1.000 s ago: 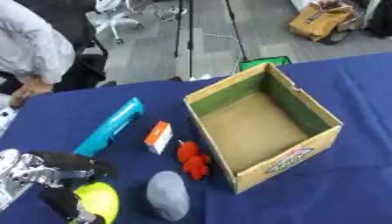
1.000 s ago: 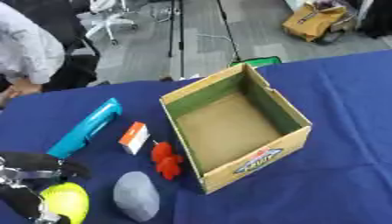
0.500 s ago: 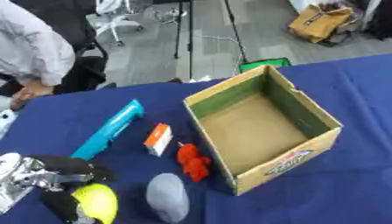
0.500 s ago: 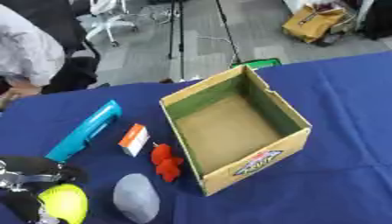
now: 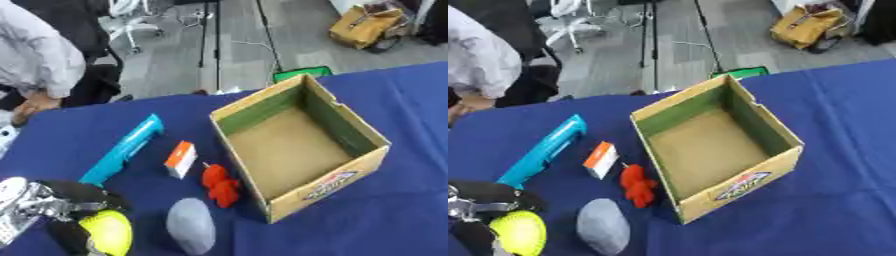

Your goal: Pick up objects on the table and place them in the box.

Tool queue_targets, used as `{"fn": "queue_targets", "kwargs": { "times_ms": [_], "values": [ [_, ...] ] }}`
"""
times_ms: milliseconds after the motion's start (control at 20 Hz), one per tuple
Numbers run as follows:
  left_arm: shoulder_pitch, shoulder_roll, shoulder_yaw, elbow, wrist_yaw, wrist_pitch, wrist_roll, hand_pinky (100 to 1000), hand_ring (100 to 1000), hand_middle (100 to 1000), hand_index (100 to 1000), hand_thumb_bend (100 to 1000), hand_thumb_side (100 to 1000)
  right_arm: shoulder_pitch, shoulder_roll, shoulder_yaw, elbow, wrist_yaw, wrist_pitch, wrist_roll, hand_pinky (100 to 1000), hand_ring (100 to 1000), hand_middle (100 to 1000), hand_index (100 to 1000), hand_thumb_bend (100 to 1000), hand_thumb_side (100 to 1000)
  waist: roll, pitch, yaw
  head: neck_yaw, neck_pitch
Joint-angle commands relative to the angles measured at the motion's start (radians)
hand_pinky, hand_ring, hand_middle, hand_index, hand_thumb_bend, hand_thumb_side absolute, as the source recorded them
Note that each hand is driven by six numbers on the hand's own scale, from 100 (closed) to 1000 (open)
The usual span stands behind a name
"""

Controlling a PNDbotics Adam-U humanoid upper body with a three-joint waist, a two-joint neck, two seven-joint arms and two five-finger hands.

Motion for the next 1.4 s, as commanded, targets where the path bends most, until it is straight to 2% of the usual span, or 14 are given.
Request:
{"fn": "queue_targets", "kwargs": {
  "times_ms": [50,350,400,500,600,1400],
  "values": [
    [-0.014,0.021,0.013,-0.008,-0.006,0.002,0.009,395,671,907,1000,596,583,-0.009,-0.023,-0.008,-0.017,-0.007,0.006,-0.008,885,801,528,546,100,499,-0.005,-0.016,0.001,0.003,-0.011],
    [-0.018,0.021,0.015,-0.015,-0.001,0.015,0.016,368,630,801,1000,520,544,-0.008,-0.023,-0.008,-0.017,-0.006,0.008,-0.008,886,801,528,545,100,501,-0.004,-0.018,0.000,0.002,-0.015],
    [-0.018,0.021,0.016,-0.016,0.002,0.018,0.019,359,621,756,994,484,530,-0.008,-0.022,-0.008,-0.017,-0.006,0.008,-0.008,886,801,527,545,100,501,-0.004,-0.018,0.000,0.002,-0.016],
    [-0.017,0.021,0.016,-0.016,0.008,0.024,0.023,358,620,751,992,480,528,-0.008,-0.022,-0.008,-0.017,-0.006,0.009,-0.008,886,801,527,545,100,501,-0.003,-0.018,0.000,0.002,-0.016],
    [-0.019,0.022,0.017,-0.019,0.011,0.028,0.028,335,604,720,979,438,506,-0.008,-0.022,-0.007,-0.017,-0.006,0.009,-0.008,883,801,527,546,100,501,-0.003,-0.019,0.000,0.002,-0.017],
    [-0.040,0.044,0.036,-0.070,0.019,0.035,0.008,334,595,704,969,422,460,-0.004,-0.027,-0.005,-0.017,-0.007,0.008,-0.008,884,801,527,545,100,501,0.002,-0.032,0.005,-0.001,-0.017]
  ]
}}
